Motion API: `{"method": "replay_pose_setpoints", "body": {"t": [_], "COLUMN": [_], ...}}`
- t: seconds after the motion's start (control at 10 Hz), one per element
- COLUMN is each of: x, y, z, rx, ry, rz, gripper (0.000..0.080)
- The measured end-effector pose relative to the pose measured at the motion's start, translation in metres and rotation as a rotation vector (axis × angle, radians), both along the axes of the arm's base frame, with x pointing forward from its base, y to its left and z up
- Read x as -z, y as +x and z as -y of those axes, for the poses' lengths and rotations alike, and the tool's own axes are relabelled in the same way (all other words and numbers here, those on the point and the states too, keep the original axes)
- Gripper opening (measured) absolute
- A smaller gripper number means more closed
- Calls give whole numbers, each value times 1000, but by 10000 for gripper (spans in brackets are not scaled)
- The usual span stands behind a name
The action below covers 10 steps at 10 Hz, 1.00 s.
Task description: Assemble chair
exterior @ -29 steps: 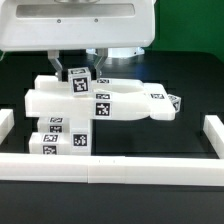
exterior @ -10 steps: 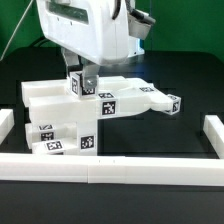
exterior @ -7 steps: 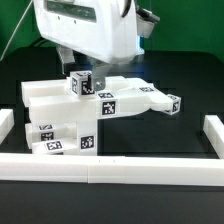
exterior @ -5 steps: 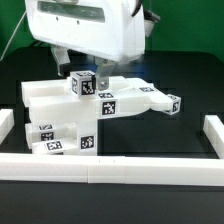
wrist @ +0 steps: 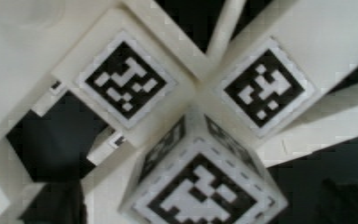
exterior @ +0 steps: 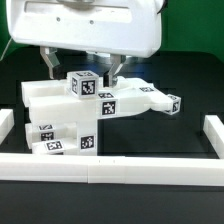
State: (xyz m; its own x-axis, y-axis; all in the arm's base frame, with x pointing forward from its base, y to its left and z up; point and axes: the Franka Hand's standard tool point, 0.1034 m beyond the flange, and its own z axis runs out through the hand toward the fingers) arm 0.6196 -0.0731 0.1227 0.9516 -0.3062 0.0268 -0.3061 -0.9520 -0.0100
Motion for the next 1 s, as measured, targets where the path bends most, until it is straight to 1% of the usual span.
{"method": "replay_pose_setpoints", "body": {"t": [0.3, 0.6, 0.9, 1.0], "x": [3, 4, 5, 5], "y": [-3, -4, -6, -6], "z": [3, 2, 4, 4], "rx": [-155, -255, -457, -476], "ry": [-5, -10, -22, -22], "rz": [-3, -3, -10, -10], "gripper": [649, 649, 649, 527]}}
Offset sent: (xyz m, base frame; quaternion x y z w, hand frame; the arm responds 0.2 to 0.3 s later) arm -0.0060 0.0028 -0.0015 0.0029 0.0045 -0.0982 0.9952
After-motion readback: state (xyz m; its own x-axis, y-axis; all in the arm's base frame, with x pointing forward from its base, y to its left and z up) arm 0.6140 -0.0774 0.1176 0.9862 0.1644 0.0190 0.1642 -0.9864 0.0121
